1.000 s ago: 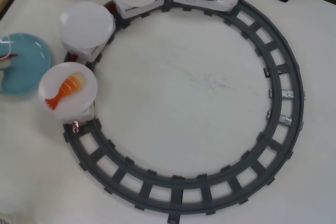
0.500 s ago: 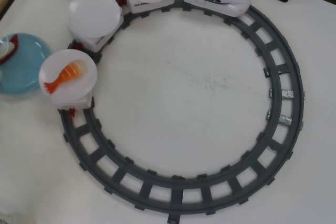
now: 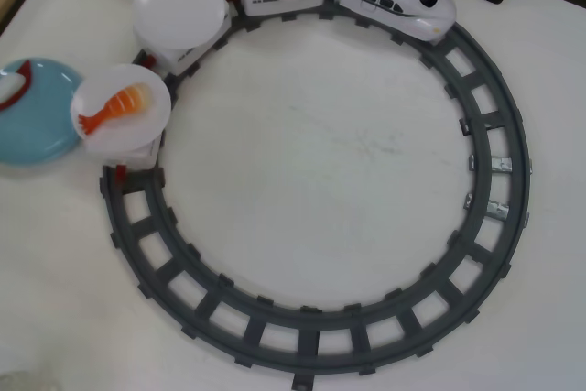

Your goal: Pick up the sushi from the Shinkansen and put it on the blue dish

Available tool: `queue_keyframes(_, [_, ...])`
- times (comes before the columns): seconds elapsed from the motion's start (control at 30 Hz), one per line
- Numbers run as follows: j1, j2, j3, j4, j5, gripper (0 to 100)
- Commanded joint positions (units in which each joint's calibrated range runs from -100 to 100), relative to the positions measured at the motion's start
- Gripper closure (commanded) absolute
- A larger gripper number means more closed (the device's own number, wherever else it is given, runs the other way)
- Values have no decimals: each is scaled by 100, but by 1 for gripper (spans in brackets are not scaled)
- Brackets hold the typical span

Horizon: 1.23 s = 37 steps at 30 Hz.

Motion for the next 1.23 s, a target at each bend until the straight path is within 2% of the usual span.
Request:
queue_keyframes(0.0, [-46, -1595, 1641, -934, 18, 79])
queue_keyframes(0.2, [-29, -3959, 4049, -1979, 24, 79])
queue_keyframes(0.53, [15, -7468, 6745, -1928, 24, 79])
queue_keyframes(1.2, [15, -7360, 6835, -1928, 18, 79])
